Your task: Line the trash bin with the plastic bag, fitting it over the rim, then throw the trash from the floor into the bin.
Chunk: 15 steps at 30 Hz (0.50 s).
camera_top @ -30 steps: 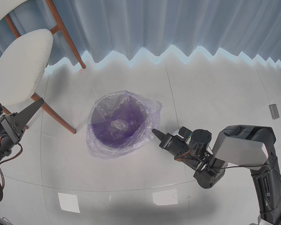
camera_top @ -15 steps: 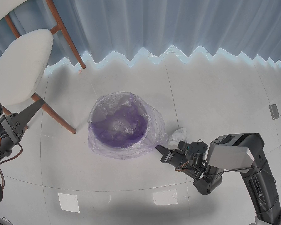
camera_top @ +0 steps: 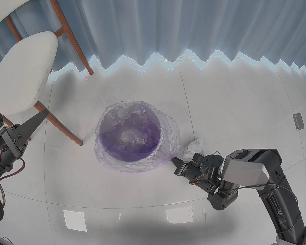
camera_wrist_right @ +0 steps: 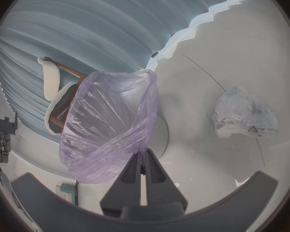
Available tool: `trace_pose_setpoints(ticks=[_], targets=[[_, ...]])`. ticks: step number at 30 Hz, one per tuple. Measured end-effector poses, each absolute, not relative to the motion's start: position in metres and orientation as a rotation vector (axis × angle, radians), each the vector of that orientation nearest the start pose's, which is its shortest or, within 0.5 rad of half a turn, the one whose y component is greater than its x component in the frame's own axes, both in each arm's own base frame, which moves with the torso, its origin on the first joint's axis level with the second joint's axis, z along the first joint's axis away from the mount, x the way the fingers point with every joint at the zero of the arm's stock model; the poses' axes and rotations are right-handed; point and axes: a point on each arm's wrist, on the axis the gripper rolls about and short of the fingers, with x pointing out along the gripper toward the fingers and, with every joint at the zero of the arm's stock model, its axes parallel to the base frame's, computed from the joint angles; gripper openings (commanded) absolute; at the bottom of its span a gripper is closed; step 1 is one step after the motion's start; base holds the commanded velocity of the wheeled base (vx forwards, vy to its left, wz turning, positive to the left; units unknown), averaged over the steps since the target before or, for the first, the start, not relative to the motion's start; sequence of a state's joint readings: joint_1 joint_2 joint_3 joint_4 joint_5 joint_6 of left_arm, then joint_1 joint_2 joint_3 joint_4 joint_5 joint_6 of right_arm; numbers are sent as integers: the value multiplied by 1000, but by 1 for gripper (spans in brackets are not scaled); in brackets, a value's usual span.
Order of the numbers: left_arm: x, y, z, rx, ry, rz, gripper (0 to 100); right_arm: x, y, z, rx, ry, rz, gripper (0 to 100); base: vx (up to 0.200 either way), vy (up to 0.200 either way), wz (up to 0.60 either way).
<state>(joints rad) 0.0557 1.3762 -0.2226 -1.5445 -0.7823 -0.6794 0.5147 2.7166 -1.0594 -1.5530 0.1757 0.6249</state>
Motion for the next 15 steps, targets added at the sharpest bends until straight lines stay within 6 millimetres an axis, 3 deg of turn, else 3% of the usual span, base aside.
trace_pose_setpoints(ticks=[6, 7, 15], targets=[[171, -7, 201, -481, -102, -806, 100, 379, 218, -70, 582, 314, 632, 0, 0, 0, 0], [171, -7, 201, -482, -102, -806, 100, 379, 218, -70, 581, 316, 631, 100, 0, 0, 0], [170, -8, 201, -481, -102, -811, 100, 379, 218, -71, 601, 323, 630, 100, 0, 0, 0]])
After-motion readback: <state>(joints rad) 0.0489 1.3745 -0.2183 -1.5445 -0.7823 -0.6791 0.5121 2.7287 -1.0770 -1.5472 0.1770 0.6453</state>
